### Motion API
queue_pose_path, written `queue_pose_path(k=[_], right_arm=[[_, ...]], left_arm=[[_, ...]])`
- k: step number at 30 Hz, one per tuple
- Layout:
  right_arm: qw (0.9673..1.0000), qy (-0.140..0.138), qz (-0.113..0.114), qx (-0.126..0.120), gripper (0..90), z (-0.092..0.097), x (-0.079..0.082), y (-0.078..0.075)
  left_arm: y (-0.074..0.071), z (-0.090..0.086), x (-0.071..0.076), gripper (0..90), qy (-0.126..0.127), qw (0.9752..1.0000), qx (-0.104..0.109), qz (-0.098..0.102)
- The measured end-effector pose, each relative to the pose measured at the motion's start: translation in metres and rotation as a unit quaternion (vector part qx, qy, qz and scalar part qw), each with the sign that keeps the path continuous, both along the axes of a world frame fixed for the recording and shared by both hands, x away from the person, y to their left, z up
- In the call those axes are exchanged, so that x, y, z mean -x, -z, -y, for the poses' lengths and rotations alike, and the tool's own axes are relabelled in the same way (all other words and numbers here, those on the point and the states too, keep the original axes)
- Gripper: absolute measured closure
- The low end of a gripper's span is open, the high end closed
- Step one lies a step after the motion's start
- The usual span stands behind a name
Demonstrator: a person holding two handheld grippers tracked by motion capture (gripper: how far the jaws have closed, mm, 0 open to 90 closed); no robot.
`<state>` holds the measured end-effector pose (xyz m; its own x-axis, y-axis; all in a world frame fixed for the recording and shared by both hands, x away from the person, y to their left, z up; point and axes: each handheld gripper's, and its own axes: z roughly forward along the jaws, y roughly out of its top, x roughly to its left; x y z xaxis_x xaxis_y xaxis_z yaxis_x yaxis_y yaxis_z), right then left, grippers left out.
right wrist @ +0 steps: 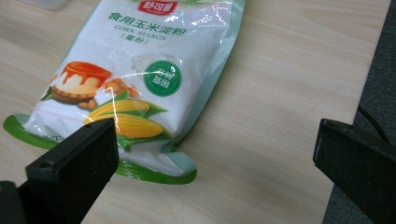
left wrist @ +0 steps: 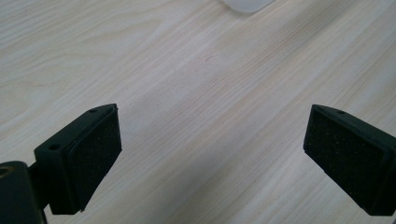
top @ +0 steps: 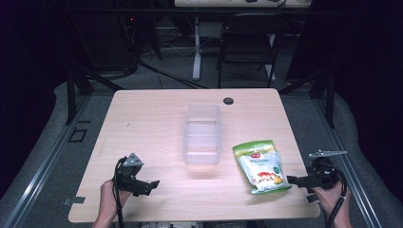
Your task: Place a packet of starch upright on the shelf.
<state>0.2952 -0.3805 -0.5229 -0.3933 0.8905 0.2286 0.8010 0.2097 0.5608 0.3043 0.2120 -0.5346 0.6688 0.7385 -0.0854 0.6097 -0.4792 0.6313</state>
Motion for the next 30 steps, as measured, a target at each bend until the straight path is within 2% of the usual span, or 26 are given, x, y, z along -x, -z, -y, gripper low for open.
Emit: queue_pose_path(k=[5,8,17,23,30], right_arm=[[0.9999,0.004,0.009,0.003,0.0,0.001,0.000,-0.003],[0.9999,0.005,0.011,0.002,0.1,0.000,-0.001,-0.005],[0.9999,-0.010,0.009,-0.007,3.8,-0.005,-0.012,-0.007],[0.9996,-0.015,0.010,-0.023,11.9,-0.007,-0.025,-0.009],[0.9995,-0.015,-0.009,-0.025,13.5,-0.011,-0.038,-0.003]], left_arm=[[0.000,0.001,-0.001,4.6,0.006,1.0000,-0.002,-0.003],[0.001,0.001,-0.001,4.5,0.002,1.0000,-0.002,0.000],[0.000,0.004,-0.003,4.4,0.011,0.9999,-0.009,-0.002],[-0.001,0.003,-0.003,4.4,0.016,0.9998,-0.008,0.003],[-0.001,0.004,-0.002,4.4,0.014,0.9999,-0.007,0.006]])
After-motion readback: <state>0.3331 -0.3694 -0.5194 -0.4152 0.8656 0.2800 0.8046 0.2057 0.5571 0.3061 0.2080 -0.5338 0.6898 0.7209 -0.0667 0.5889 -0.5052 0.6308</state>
